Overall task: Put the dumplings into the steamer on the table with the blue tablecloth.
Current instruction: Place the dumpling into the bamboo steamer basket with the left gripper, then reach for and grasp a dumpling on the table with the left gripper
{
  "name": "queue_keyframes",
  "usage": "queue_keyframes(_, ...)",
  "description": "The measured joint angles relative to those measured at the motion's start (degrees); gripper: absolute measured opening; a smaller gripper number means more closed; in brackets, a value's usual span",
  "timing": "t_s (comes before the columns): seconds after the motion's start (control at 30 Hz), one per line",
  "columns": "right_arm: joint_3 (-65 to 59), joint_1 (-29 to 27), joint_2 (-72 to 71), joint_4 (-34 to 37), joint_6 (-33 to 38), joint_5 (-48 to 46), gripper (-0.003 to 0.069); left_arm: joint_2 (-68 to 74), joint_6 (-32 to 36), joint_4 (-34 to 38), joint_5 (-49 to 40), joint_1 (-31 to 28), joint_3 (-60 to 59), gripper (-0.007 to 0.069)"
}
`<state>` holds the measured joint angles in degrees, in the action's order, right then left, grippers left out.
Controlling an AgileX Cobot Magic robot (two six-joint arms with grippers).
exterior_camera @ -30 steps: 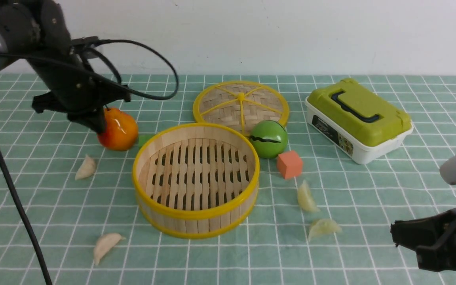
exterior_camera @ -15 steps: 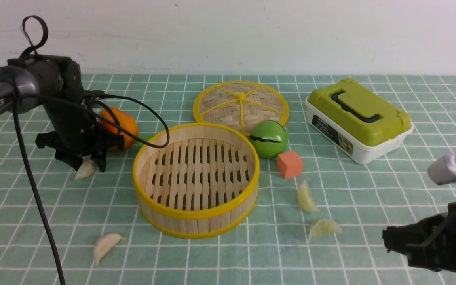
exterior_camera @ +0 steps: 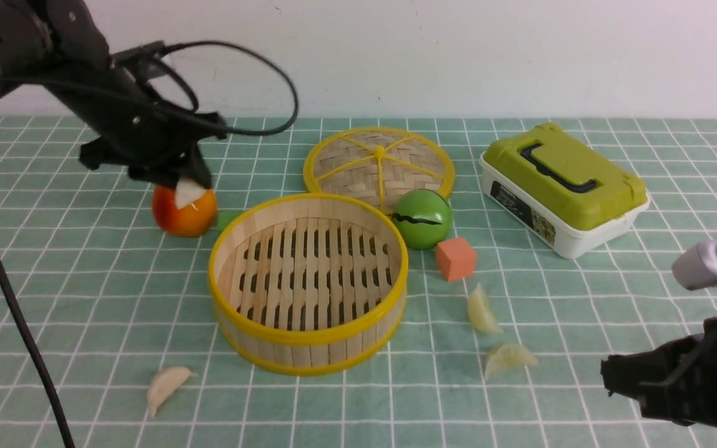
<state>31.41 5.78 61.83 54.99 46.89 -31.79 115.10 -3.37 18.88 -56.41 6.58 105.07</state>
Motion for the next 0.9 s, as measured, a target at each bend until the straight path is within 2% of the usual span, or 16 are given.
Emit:
queue_keyframes(0.1, 0.0, 0.0, 0.5, 0.1, 0.0, 0.0, 0.0042, 0.7, 0.3, 1.7, 1.3, 3.4, 0.1, 0.0187)
queue_keyframes(0.27, 0.0, 0.0, 0.8, 1.1, 0.0, -0.2, 0.0042, 6.6, 0.3, -3.2, 3.6, 9.1, 0.0, 0.0187)
queue_keyframes(0.37, 0.0, 0.0, 0.8, 1.8, 0.0, -0.2, 0.0044, 8.7, 0.3, -5.8, 4.0, 10.4, 0.0, 0.0189)
queue_keyframes(0.57, 0.0, 0.0, 0.8, 2.7, 0.0, -0.7, 0.0052, 10.3, -0.4, -7.7, 4.3, 11.3, 0.0, 0.0335)
queue_keyframes(0.7, 0.0, 0.0, 0.8, 3.0, 0.1, -1.1, 0.0055, 7.8, -1.0, -8.9, 0.4, 11.3, -0.1, 0.0375)
queue_keyframes(0.9, 0.0, 0.0, 0.8, 3.0, 0.2, -1.6, 0.0062, -5.1, 0.3, -13.2, -10.5, 11.3, -1.3, 0.0337)
